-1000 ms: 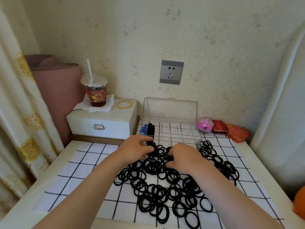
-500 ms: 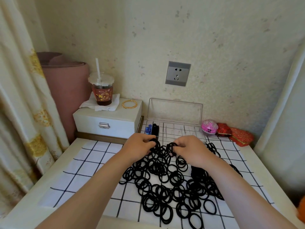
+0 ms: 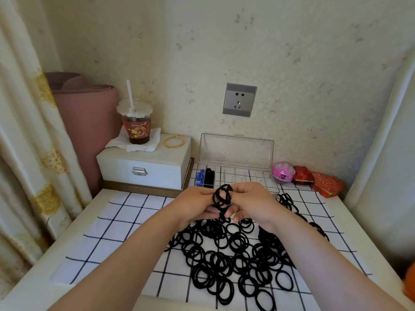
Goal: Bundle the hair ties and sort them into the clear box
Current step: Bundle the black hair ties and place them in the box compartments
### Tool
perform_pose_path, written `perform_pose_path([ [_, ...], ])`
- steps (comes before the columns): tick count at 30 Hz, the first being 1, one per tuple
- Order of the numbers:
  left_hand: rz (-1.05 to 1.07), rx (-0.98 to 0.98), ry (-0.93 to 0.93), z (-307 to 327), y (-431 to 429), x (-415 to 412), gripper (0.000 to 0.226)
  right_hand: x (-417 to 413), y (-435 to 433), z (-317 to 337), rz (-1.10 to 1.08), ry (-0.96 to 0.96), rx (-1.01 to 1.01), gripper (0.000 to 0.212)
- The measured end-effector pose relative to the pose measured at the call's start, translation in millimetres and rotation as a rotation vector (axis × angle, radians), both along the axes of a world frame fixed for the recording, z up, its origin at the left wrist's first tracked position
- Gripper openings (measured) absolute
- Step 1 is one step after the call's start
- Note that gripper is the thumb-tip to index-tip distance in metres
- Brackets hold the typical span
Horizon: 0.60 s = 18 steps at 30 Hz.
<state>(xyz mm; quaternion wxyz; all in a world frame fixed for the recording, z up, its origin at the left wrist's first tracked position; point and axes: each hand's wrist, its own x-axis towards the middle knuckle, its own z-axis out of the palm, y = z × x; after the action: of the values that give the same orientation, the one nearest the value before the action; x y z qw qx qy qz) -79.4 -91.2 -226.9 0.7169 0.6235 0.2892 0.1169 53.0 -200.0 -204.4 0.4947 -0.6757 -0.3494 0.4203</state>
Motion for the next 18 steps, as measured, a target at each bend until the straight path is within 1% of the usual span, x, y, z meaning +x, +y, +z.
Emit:
perform_pose_path([
  [4, 0.003, -0.089, -0.003, -2.3, 1.0, 1.2, 0.025, -0.3, 3.4, -4.0, -0.07, -0.222, -0.032, 0.006],
  [8, 0.021, -0.191, -0.067, 0.6, 0.5, 2.6, 0.029, -3.6, 1.6, -3.9, -0.124, -0.486, -0.074, 0.014],
  [9, -0.002, -0.185, -0.082, 0.8, -0.3, 2.3, 0.029, -4.7, 1.1, -4.0, -0.136, -0.553, -0.076, 0.016],
  [12, -0.096, 0.021, -0.034, -3.9, -1.2, 1.4, 0.027, -7.1, 0.7, -4.3, -0.122, -0.676, -0.078, 0.016],
  [14, -0.07, 0.078, 0.004, -7.1, 1.0, 1.2, 0.028, -7.6, 0.6, -3.6, -0.083, -0.648, -0.087, 0.013],
  [16, -0.05, 0.076, 0.01, -7.0, 3.5, 0.3, 0.029, -5.6, 0.0, -2.0, -0.042, -0.505, -0.074, 0.009],
  [18, -0.048, 0.061, -0.009, -4.4, 5.3, -0.7, 0.03, -2.8, -0.1, 0.0, -0.043, -0.341, -0.056, 0.015],
])
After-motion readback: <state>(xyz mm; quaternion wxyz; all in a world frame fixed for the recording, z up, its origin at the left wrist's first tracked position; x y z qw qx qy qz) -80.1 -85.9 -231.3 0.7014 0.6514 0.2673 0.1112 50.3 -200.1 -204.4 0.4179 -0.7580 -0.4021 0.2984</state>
